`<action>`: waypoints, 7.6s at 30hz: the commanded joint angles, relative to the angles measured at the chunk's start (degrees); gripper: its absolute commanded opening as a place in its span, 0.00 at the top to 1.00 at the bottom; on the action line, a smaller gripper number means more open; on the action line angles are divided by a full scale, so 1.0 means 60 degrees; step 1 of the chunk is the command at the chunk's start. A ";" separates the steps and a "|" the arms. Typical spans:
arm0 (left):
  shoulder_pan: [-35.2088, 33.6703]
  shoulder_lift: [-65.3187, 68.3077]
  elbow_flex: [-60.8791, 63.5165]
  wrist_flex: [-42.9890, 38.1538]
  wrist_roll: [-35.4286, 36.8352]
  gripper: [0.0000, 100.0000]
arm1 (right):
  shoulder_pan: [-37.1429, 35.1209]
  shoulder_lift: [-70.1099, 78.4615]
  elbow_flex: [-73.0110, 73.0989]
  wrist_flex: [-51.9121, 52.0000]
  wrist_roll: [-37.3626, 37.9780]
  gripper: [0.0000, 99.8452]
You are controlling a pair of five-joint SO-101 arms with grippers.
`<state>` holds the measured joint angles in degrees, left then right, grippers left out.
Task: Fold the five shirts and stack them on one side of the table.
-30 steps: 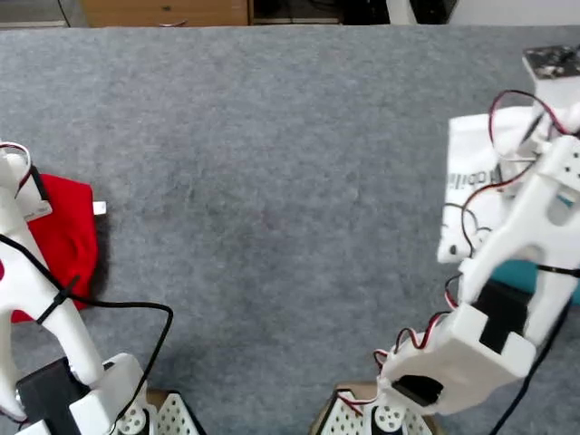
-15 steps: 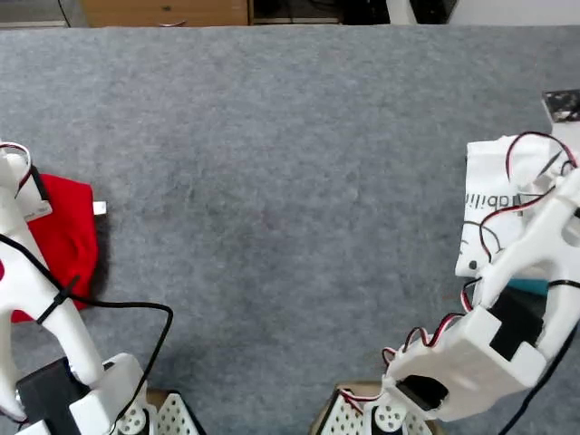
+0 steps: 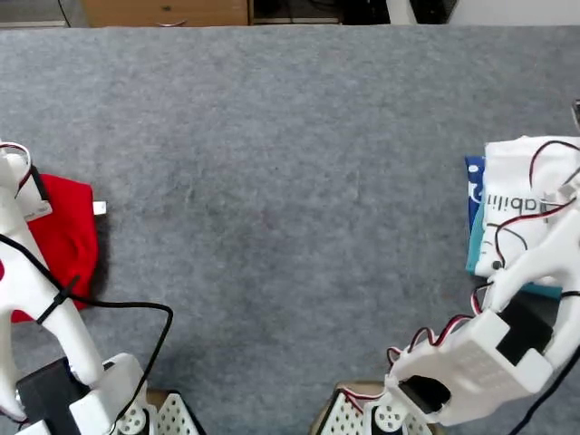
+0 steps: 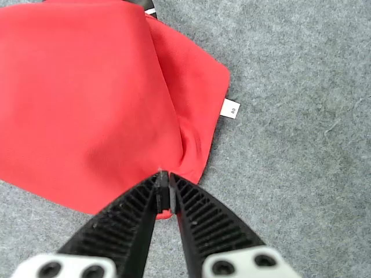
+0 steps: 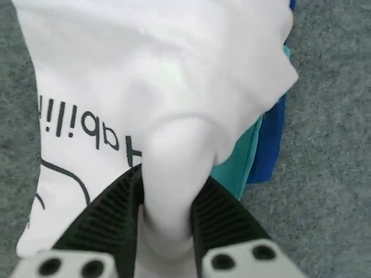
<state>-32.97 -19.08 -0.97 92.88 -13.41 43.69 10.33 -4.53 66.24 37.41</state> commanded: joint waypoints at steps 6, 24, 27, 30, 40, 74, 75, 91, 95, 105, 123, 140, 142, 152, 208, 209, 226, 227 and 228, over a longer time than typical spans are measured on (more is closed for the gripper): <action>0.0117 -0.0256 -0.0410 -0.0073 -0.0044 0.98 | 0.0183 0.0095 -0.0344 -0.0278 0.0117 1.00; 0.0117 -0.0256 -0.0410 -0.0073 -0.0044 0.98 | 0.0315 0.0022 -0.2308 0.1495 0.0044 0.74; 0.0117 -0.0256 -0.0410 -0.0073 -0.0044 0.98 | 0.0066 0.0081 -0.2381 0.2374 0.0044 0.79; 0.0117 -0.0256 -0.0410 -0.0073 -0.0044 0.98 | -0.0300 0.0095 -0.2337 0.2813 0.0044 0.96; 0.0103 -0.0256 -0.0410 -0.0059 -0.0044 0.98 | -0.1267 0.0564 -0.1560 0.3853 0.0044 1.00; -0.0894 -0.0256 0.0982 0.0674 -0.4908 0.89 | -0.1883 -0.2542 -0.0564 0.5993 0.0044 1.00; -0.1128 -0.0256 0.1289 0.0645 -0.5363 0.84 | -0.1883 -0.2879 -0.0139 0.5993 0.0044 1.00; -0.1802 -0.0242 0.6784 -0.4044 -0.9099 0.79 | -0.1883 -0.6996 0.3934 0.5978 0.0044 1.00; -0.1802 -0.0125 0.7634 -0.5524 -0.9099 0.79 | -0.1868 -0.7802 0.4476 0.5978 0.0044 1.00; -0.1832 0.2264 0.7179 -0.6564 -0.9011 0.82 | -0.1868 -1.0088 0.5897 0.5978 0.0044 1.00; -0.1143 -0.1004 0.4029 -0.6549 -0.4088 0.98 | -0.1868 -1.2022 0.6982 0.5963 0.0044 1.00; 0.5084 -0.4579 0.1788 -0.6564 0.0952 0.98 | -0.1868 -1.2022 0.6982 0.5963 0.0044 1.00; 0.6183 -0.4579 0.1289 -0.6579 0.1187 0.98 | -0.1868 -1.2007 0.6982 0.5963 0.0044 1.00; 1.0212 -0.4491 -0.0147 -0.6564 0.1289 0.98 | -0.1883 -1.2037 0.7231 0.5963 0.0044 1.00; -0.3267 -0.4520 0.6344 -0.2637 -0.4015 0.79 | -1.0982 -0.2615 0.0432 0.4352 -0.1509 0.94; -0.3370 -0.4535 0.6432 -0.2637 -0.4015 0.79 | -1.1128 -0.2176 0.0125 0.4352 -0.1553 0.90; -0.5011 -0.4593 0.8469 -0.4777 -0.4015 0.79 | -1.3619 0.3128 -0.5106 0.5963 -0.1553 0.82; -0.5011 -0.4593 0.8498 -0.4791 -0.4015 0.79 | -1.3736 0.3304 -0.5355 0.5963 -0.1568 0.80; -0.5011 -0.4593 0.8527 -0.4791 -0.4015 0.79 | -1.3868 0.3480 -0.5604 0.5963 -0.1568 0.78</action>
<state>-62.15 -45.45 50.20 65.54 -37.93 -37.27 30.02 -32.13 101.05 28.62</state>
